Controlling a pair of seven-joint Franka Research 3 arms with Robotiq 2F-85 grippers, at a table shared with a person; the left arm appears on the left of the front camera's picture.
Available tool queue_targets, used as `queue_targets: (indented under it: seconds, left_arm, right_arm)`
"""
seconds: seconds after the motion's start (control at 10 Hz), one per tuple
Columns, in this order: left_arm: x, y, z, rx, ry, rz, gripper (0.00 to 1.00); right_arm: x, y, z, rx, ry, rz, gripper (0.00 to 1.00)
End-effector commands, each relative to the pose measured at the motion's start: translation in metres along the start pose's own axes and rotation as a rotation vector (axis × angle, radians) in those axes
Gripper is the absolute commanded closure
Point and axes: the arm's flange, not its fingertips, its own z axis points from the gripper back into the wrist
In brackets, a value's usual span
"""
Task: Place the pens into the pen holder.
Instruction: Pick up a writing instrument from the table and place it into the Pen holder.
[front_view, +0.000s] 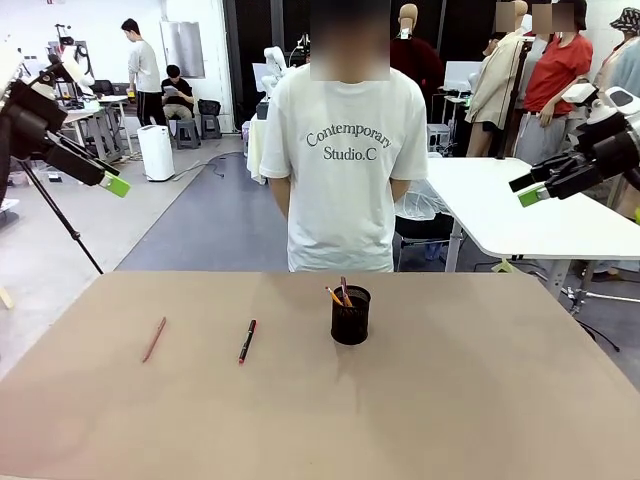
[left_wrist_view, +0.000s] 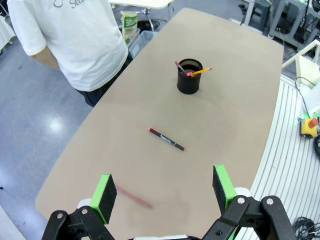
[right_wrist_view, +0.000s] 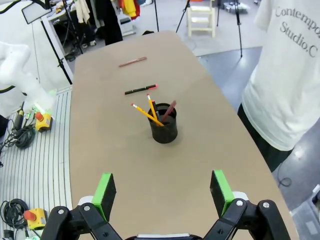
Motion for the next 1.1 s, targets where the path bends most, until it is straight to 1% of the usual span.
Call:
queue_targets:
  seconds: [0.0,1.0]
  left_arm:
    - [-0.0002,-0.0021,0.0004,0.001,-0.009,-0.004,0.0]
    - [-0.0002,-0.0021,0.0004,0.001,-0.009,-0.004,0.0]
  right_arm:
    - [0.0039,0.0009,0.0014,-0.002,0.011,0.004,0.0]
    - [0.0039,0.0009,0.0014,-0.002,0.011,0.004,0.0]
